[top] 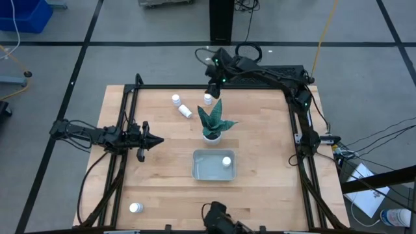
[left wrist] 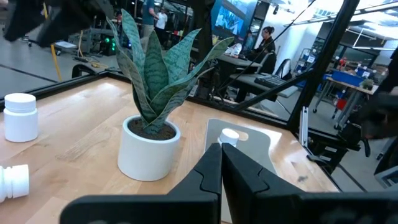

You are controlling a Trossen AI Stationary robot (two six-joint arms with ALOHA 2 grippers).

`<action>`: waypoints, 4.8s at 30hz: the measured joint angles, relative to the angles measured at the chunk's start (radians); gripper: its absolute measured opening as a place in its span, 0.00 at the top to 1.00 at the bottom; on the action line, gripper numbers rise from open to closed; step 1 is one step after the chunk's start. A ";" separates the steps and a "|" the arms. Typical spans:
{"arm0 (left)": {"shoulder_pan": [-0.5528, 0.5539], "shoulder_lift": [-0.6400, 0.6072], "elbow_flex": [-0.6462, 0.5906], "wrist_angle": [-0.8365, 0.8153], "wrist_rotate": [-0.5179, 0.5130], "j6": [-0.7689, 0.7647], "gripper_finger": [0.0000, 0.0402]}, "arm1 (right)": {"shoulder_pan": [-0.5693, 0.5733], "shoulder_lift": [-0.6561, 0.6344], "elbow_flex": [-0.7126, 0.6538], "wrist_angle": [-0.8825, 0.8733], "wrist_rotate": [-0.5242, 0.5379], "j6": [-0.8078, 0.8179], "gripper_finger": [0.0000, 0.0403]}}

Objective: Pick and place pill bottles into a basket
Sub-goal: Put the white pill bottle into the gray bin

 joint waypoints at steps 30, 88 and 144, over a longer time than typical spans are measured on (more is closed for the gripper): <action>0.000 0.000 0.000 0.000 0.000 0.000 0.97 | 0.028 0.095 -0.008 -0.027 0.105 0.066 0.28; 0.000 0.000 0.000 0.000 0.000 0.000 0.97 | 0.017 0.208 -0.008 0.082 0.075 0.100 0.45; 0.000 0.000 0.000 0.000 0.000 0.000 0.97 | 0.042 -0.217 -0.008 0.014 0.159 0.137 0.63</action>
